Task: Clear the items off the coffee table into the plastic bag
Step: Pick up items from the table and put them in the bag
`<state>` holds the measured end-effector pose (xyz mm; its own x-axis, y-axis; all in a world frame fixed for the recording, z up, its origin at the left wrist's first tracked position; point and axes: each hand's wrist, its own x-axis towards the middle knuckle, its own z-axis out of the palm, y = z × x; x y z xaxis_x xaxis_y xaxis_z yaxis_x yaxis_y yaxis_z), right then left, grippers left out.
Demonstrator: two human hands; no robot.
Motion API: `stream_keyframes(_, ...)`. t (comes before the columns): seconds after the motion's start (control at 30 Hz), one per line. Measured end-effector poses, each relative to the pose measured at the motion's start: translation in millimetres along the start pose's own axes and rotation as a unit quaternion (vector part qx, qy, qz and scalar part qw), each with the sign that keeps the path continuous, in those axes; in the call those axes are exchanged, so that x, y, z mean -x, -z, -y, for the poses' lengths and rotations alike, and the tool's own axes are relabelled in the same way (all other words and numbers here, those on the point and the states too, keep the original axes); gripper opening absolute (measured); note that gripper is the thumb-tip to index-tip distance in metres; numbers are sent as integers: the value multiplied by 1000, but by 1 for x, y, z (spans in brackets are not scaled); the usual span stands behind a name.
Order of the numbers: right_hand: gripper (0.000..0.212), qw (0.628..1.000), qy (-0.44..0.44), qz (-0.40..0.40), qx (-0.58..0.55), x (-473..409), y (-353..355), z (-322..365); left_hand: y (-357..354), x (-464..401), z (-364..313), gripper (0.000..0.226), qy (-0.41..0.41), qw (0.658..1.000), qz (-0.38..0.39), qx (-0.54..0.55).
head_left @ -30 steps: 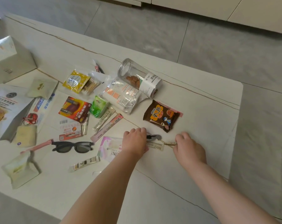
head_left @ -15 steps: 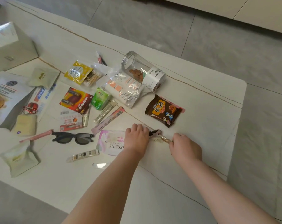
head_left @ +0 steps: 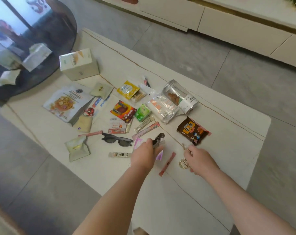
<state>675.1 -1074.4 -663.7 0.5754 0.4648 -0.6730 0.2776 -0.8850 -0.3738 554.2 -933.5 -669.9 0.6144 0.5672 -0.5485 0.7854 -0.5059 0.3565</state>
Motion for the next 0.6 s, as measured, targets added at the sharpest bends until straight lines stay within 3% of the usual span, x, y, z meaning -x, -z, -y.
stream_keyframes(0.17, 38, 989, 77, 38, 119, 36, 3, 61, 34, 55, 35, 40, 59, 996, -30, 54)
stream_keyframes(0.37, 33, 980, 140, 128, 54, 69, -31, 141, 69, 117, 99, 38, 170, 971, -92, 138)
stream_keyframes(0.6, 26, 957, 219, 176, 77, 116, -104, 237, 86, 193, 197, 35, 280, 923, -134, 228)
